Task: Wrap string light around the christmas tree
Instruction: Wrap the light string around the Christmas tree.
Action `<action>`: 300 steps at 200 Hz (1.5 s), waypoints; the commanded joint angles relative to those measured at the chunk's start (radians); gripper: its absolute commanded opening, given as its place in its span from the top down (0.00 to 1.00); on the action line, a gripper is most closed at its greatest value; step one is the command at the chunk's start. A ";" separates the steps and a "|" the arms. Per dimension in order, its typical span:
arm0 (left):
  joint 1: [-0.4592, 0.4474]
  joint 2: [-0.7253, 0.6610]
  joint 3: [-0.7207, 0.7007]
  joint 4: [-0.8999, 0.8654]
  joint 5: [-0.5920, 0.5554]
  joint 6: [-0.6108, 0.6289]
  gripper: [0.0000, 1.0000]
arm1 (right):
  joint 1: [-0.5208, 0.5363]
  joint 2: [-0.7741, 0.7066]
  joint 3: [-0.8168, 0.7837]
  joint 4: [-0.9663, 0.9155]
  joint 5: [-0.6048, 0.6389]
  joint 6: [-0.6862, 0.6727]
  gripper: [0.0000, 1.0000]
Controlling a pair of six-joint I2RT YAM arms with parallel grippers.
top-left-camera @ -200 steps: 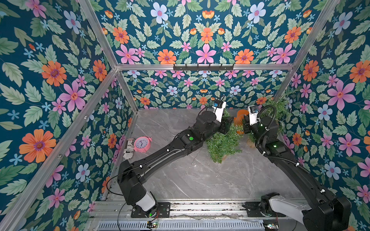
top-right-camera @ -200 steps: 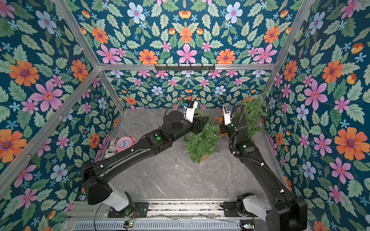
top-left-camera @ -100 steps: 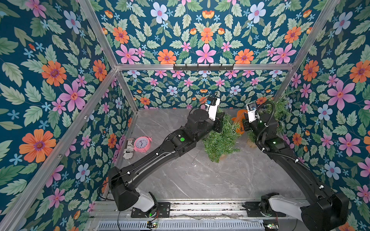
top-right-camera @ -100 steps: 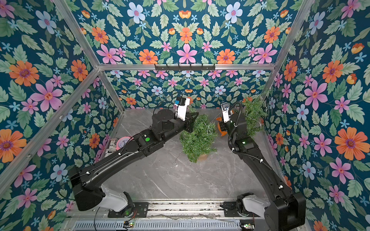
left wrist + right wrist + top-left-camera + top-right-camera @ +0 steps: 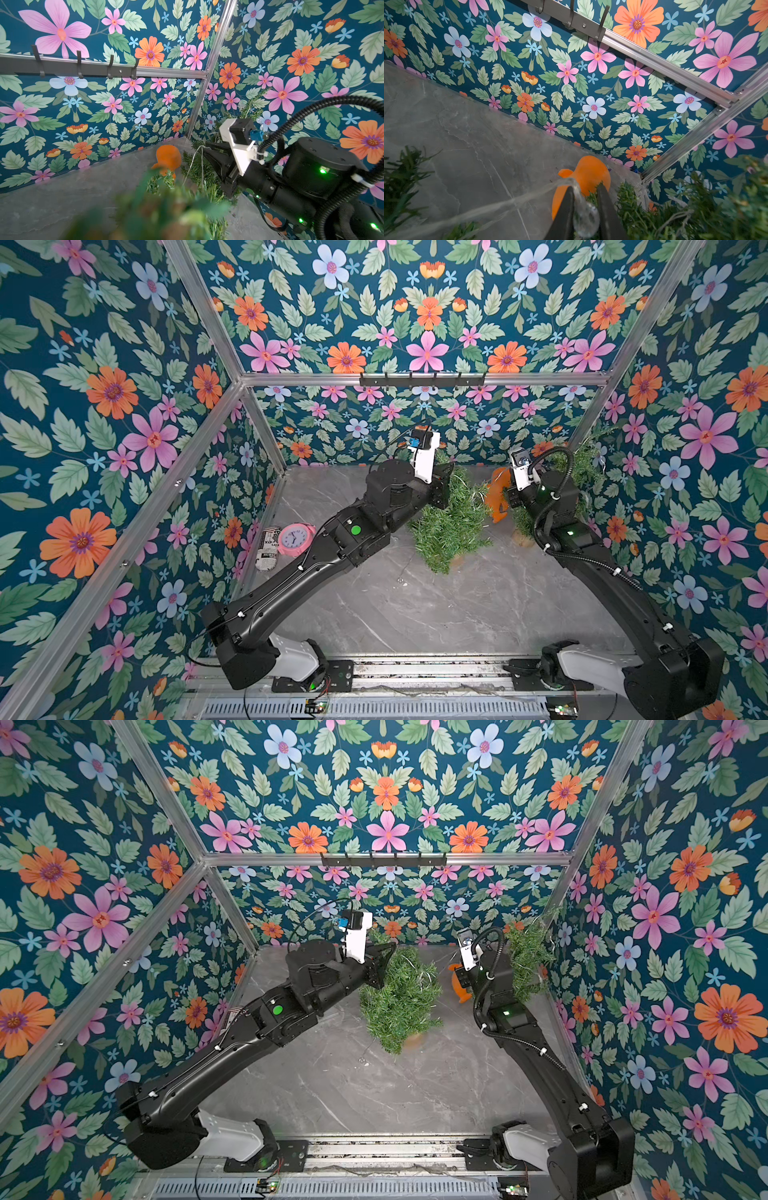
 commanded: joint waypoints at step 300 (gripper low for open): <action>0.055 0.036 0.398 -0.262 -0.005 0.364 1.00 | 0.125 -0.284 -0.594 0.398 -0.563 0.251 0.09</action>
